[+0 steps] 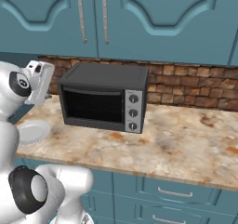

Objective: Pick up the bagel from the plate, place it on the toaster oven rack, close the door, and set the timer.

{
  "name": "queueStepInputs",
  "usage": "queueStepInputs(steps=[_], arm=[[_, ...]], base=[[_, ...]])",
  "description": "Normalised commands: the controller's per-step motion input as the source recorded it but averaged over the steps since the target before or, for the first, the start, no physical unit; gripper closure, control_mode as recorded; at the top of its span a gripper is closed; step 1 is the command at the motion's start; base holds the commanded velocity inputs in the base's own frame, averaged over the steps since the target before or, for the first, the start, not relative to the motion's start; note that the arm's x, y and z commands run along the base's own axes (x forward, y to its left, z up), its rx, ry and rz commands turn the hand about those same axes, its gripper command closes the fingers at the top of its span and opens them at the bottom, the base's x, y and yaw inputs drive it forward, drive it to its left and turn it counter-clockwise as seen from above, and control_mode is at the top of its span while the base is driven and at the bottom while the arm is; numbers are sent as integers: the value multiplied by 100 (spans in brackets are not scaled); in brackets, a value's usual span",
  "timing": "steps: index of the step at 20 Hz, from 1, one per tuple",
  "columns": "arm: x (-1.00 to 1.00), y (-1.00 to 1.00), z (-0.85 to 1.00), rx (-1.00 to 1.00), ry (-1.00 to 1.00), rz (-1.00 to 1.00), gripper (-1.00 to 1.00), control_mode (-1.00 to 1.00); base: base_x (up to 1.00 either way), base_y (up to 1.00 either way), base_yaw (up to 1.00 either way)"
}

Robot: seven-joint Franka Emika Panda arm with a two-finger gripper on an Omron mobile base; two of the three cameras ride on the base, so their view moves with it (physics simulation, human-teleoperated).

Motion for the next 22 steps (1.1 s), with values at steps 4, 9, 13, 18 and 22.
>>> queueStepInputs(steps=[4, 9, 13, 18, 22], arm=[[-17, -100, -15, 31, 0, -45, -100, -100], [-16, -100, -31, 34, -2, -41, -100, -100], [0, -97, -49, 22, -2, -23, -100, -100], [-12, -90, -68, 29, -15, -18, -100, -100], [-3, -73, -61, 26, -17, -13, -100, -100]], base=[[0, 0, 0], [0, 0, 0], [0, 0, 0], [0, 0, 0], [0, 0, 0]])
